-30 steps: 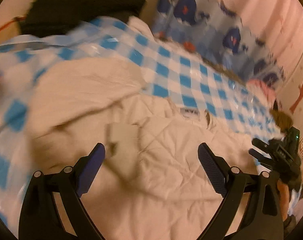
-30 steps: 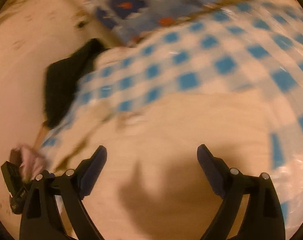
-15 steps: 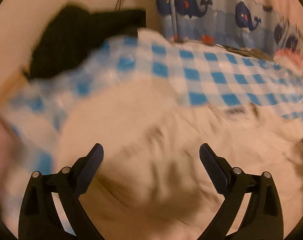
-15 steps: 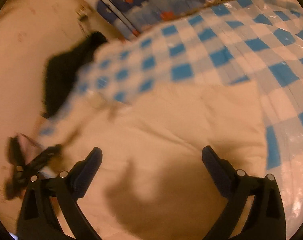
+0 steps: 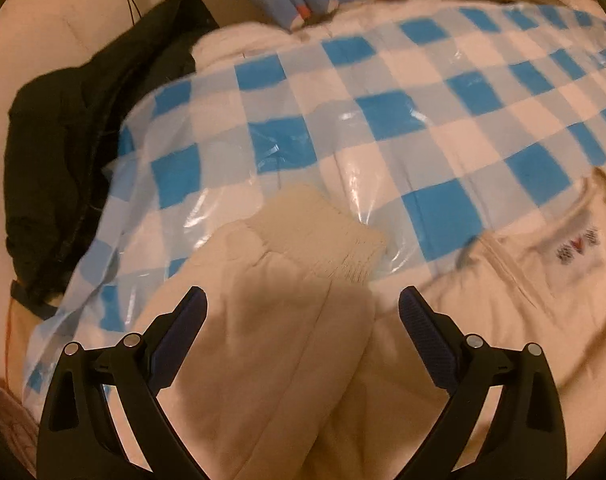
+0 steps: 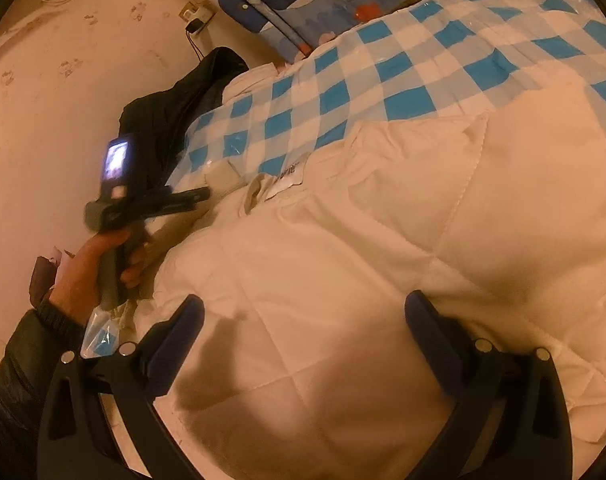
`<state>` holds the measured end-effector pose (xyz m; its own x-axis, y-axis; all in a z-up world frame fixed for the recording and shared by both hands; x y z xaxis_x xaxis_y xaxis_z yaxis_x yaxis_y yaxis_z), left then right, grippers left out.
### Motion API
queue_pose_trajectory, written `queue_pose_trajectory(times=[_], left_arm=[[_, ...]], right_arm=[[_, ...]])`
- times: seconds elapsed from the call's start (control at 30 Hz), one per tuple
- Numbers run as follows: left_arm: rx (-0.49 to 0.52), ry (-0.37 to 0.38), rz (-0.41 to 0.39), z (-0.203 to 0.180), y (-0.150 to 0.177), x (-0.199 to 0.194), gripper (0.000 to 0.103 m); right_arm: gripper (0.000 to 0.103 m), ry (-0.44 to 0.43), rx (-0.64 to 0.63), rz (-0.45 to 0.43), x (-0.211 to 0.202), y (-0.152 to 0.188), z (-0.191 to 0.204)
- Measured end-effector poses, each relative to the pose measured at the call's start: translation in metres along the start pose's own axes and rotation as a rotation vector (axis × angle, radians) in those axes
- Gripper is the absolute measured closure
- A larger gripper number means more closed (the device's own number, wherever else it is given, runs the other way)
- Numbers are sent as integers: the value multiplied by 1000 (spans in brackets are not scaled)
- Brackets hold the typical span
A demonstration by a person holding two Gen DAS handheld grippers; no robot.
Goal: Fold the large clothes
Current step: 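Grasp the other knit sleeve cuff with the left gripper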
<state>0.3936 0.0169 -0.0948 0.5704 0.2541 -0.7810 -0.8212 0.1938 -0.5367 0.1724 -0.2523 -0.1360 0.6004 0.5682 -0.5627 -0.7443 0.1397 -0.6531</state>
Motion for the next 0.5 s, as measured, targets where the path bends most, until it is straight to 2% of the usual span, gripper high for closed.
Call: queue_pose_trajectory(times=[0.1,0.2,0.27,0.33,0.4,0.5], left_arm=[[55,-82,40,-10,5,23,10],[31,-97,63,-7,10,35,11],[-23,-81,78,-1,11,40,31],[-81,-73,69,7,11,39,62],[-123,-70,41,14,8,33,84],[-216,6,16,35,3,17,89]], right_arm=[[6,-3,-3,-3,0,0,-1],[6,-2,-7,-5,0,2,0],[6,-2,-8,-6,0,2,0],[6,-1,-11,-6,-1,2,0],[6,1,-13,-7,-1,2,0],[6,3,-15,-8,0,2,1]])
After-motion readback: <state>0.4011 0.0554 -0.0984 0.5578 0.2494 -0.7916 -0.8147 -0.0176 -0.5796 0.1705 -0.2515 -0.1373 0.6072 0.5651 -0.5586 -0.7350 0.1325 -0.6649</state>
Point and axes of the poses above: each gripper's, at about its wrist camera, not at the fingertips, and x roughly the way its jaws point, z to its left, y to its underside, the point moved 3 cm from there along x, roughly the way its jaws point, and after that the axes turned 11 degrees about -x, right-handed, at the moved point
